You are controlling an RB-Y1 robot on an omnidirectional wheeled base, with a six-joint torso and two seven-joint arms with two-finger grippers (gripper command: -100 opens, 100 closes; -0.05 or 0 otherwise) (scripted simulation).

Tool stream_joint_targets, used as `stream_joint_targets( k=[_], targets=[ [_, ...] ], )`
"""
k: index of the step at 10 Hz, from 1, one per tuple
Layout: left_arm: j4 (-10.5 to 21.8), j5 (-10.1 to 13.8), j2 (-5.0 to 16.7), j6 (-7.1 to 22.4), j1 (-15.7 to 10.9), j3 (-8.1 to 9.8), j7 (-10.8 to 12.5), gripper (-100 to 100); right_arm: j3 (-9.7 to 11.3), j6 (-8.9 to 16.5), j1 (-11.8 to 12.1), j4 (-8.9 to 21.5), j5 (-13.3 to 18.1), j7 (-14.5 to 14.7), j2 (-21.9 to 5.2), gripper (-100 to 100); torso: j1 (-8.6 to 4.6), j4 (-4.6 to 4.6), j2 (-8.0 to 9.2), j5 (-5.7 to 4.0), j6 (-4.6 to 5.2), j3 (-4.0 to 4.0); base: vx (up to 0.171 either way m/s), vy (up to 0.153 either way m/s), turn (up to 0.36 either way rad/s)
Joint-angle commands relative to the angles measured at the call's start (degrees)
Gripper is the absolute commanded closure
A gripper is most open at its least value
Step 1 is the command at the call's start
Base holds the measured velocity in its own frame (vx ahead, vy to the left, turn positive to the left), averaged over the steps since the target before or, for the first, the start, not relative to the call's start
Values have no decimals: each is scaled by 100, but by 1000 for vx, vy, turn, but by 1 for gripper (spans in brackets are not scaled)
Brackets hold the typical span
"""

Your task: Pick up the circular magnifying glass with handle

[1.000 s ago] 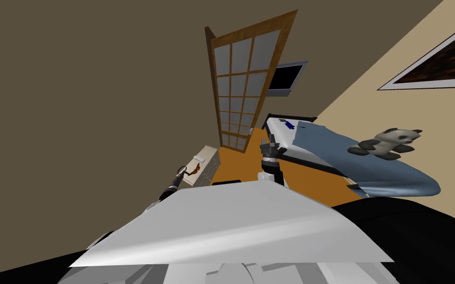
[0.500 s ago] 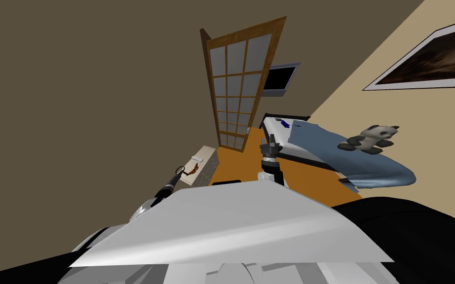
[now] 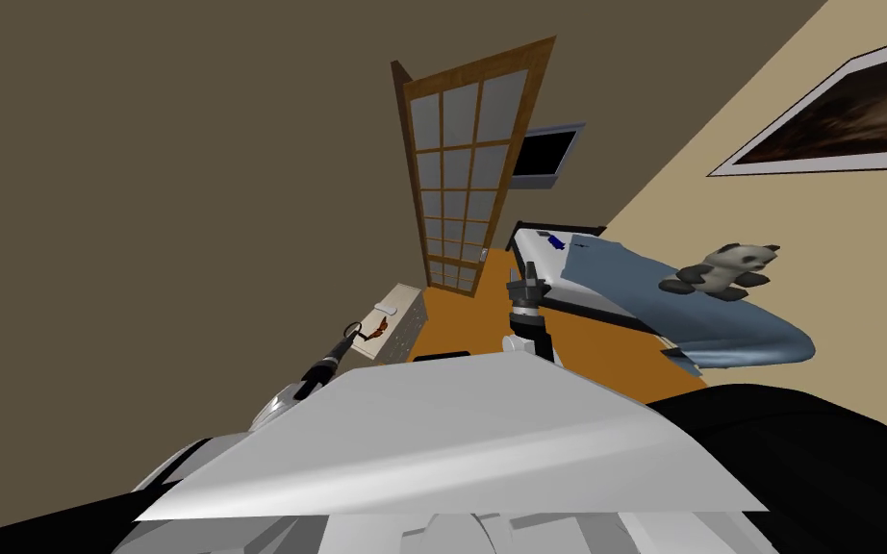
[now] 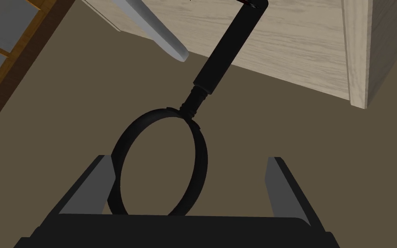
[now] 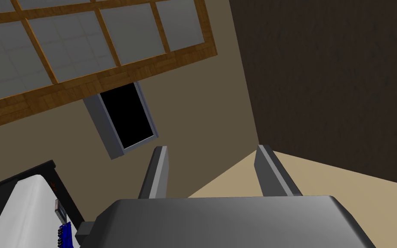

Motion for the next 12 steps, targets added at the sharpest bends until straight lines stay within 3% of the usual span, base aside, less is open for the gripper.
stream_joint_targets(
  k=[1, 2, 3, 5, 6, 7, 10, 11, 12],
  targets=[
    [-180, -69, -44, 110, 41, -23, 22, -100, 0, 0, 0, 0, 0, 0, 0, 0, 0, 0, 0, 0, 0, 0, 26, 28, 103],
    [-318, -227, -134, 230, 0, -81, 55, -100, 1, 0, -1, 0, 0, 0, 0, 0, 1, -1, -4, 1, 4, -2, 30, 34, 202],
    [-199, -227, -134, 230, 0, -81, 55, -100, 0, 0, 0, 0, 0, 0, 0, 0, 4, -2, -8, 1, 1, -5, 30, 26, 97],
    [-339, -227, -134, 230, 0, -81, 55, -100, 1, 0, -1, 0, 0, 0, 0, 0, -1, -1, -2, 0, 5, -1, 9, 10, -16],
    [-498, -384, -225, 351, -41, -139, 87, -100, 1, 0, -1, 0, 0, 0, 0, 0, -5, 1, 3, -1, 5, 2, 16, 26, 196],
    [-498, -384, -225, 351, -41, -139, 87, -100, 0, 0, 0, 0, 0, 0, 0, 0, 0, 0, -2, 0, 2, -1, 23, 23, 112],
    [-975, -855, -497, 714, -164, -313, 185, -100, 0, 0, 0, 0, 0, 0, 0, 0, 8, -2, -12, 2, 3, -7, 47, 47, 267],
    [-591, -855, -497, 700, -164, -313, 185, -100, 0, 0, 0, 0, 0, 0, 0, 0, 13, -5, -21, 3, 2, -12, 54, 41, 97],
    [-975, -855, -497, 714, -164, -313, 185, -100, 0, 0, -1, 0, 0, 0, 0, 0, 10, -4, -13, 3, 2, -8, 21, 18, -20]
  ],
)
